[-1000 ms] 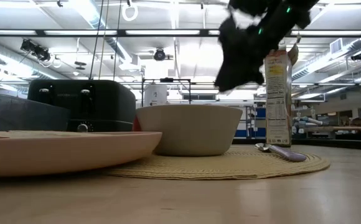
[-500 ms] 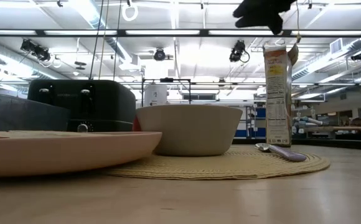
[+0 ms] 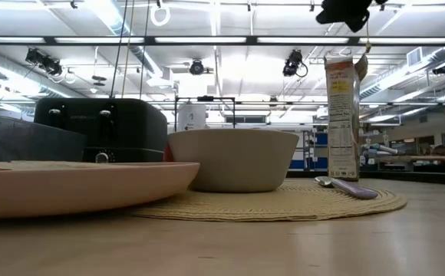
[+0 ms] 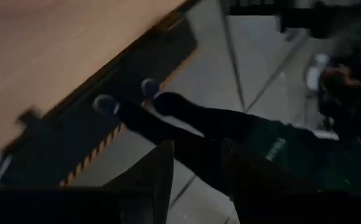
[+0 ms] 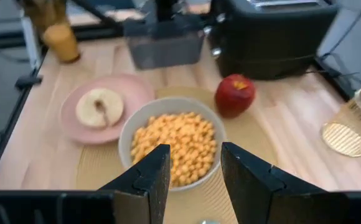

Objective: Arrange a breakfast setting
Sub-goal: Put the orange cup on the table mat to the top right of the gray bowl

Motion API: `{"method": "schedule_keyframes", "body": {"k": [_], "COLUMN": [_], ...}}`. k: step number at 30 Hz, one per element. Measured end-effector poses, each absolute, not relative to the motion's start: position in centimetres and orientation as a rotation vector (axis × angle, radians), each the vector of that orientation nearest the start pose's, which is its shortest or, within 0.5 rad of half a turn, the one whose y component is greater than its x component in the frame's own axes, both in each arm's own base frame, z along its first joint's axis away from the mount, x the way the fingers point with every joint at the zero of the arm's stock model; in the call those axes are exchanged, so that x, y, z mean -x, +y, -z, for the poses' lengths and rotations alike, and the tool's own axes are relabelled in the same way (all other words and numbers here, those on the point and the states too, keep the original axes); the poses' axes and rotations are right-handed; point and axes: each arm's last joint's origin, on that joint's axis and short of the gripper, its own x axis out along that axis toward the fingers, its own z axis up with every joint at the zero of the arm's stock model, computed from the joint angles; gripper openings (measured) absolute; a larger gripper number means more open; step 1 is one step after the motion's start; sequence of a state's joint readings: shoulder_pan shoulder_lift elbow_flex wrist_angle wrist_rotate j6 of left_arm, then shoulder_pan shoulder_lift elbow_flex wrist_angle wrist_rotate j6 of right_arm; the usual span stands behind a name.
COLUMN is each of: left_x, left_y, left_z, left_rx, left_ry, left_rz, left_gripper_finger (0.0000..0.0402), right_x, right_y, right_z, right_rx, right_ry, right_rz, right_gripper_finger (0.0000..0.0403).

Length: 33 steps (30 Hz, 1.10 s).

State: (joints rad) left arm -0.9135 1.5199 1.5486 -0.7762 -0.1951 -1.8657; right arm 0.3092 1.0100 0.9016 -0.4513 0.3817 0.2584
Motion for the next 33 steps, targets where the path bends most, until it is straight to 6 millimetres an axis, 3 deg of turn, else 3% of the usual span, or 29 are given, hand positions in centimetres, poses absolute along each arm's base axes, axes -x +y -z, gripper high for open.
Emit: {"method": "schedule_keyframes", "body": {"k": [9, 17, 23, 33], "left_x": [-16.4, -14.0, -14.1, -15.5], "left_y": [-25.9, -25.3, -25.6, -28.6], "left_z": [-36.6, -35.2, -33.7, -29.6], "left_rx": [1.389, 1.202, 1.095, 1.009], "left_ry": [1.137, 1.24, 1.326, 1.421], "left_rz": [-0.263, -0.433, -0.525, -0.628], "left_gripper_finger": [0.0147, 0.0222, 0.0268, 0.0243], "right_x": [-18.9, -19.3, -20.0, -20.4], "right_y": [8.8, 10.2, 10.6, 9.6], "right_z": [-30.3, -29.0, -28.2, -28.2], "right_rx": [-0.077, -0.118, -0.124, -0.077], "right_ry": [0.568, 0.606, 0.639, 0.626], "right_rz": [0.057, 0.11, 0.129, 0.184], "right_gripper_finger": [0.015, 0.015, 0.015, 0.015]}}
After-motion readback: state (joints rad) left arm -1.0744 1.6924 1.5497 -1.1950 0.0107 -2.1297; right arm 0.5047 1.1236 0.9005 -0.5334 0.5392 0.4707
